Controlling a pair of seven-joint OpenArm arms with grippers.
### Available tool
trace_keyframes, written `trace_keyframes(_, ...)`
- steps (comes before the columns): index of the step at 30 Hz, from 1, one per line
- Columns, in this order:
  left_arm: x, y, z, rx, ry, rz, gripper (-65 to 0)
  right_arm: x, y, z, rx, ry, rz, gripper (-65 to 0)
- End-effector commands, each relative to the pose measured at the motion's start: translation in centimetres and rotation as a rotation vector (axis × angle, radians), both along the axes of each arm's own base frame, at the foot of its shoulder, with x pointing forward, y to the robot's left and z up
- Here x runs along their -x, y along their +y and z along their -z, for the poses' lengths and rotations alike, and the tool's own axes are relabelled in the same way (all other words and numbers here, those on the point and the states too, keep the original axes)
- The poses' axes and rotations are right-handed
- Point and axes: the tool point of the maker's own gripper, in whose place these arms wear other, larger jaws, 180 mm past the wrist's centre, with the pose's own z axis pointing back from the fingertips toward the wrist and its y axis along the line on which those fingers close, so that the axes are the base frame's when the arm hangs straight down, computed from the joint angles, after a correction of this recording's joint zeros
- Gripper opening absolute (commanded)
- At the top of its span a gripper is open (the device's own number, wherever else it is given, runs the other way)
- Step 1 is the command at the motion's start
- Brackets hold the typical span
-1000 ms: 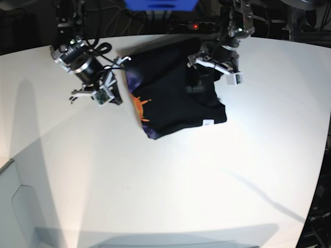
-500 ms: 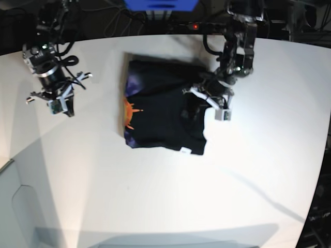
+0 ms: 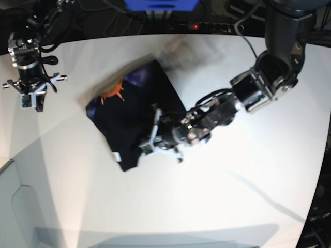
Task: Fold the T-shirt properly
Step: 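Press and smooth the folded shirt with the left gripper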
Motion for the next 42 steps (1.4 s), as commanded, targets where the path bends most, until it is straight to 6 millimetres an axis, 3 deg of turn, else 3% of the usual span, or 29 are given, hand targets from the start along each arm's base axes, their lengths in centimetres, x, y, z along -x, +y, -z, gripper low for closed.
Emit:
trace_keyframes(1, 1.5, -1.0, 0.5, -0.025, 0.052, 0.090, -65.0, -0.6, 0.2, -1.4, 0.007, -0.050, -0.025, -65.0)
trace_keyframes(4, 2.2, -3.5, 0.2, -0.047, 0.045, 0.234, -65.0, -0.4, 0.3, -1.1, 0.004, -0.043, -0.022, -65.0)
trace_keyframes(9, 2.6, -5.7, 0.7, -0.198, -0.096, 0.457, -65.0, -0.2, 0.3, -1.0, 0.005, -0.037, -0.022, -65.0)
trace_keyframes(20, 2.8, -5.2, 1.2, -0.259, -0.134, 0.505, -65.0, -0.5, 0.7, -1.0, -0.010, -0.046, -0.020, -65.0)
trace_keyframes(22, 2.4, -3.9, 1.6, -0.277, -0.128, 0.488, -65.0, -0.5, 0.8, -1.0, -0.011, -0.048, -0.021, -65.0)
trace_keyframes(28, 1.0, -3.2, 0.9, -0.258, -0.130, 0.425, -65.0, -0.6, 0.8, -1.0, -0.014, -0.048, -0.023, -65.0)
trace_keyframes(30, 0.5, -3.1, 0.7, -0.279, -0.131, 0.411, -61.6, -0.9, 0.8, -1.3, -0.013, -0.060, -0.023, -65.0)
trace_keyframes(36, 0.4, -4.8, -2.0, -0.245, -0.205, 0.440, -38.9, -1.3, 0.8, -1.6, -0.013, -0.071, -0.022, -65.0)
trace_keyframes(42, -1.9, -5.2, -5.7, -0.242, -0.286, 0.402, -27.2, -1.3, 1.2, -1.4, -0.027, -0.071, -0.019, -65.0)
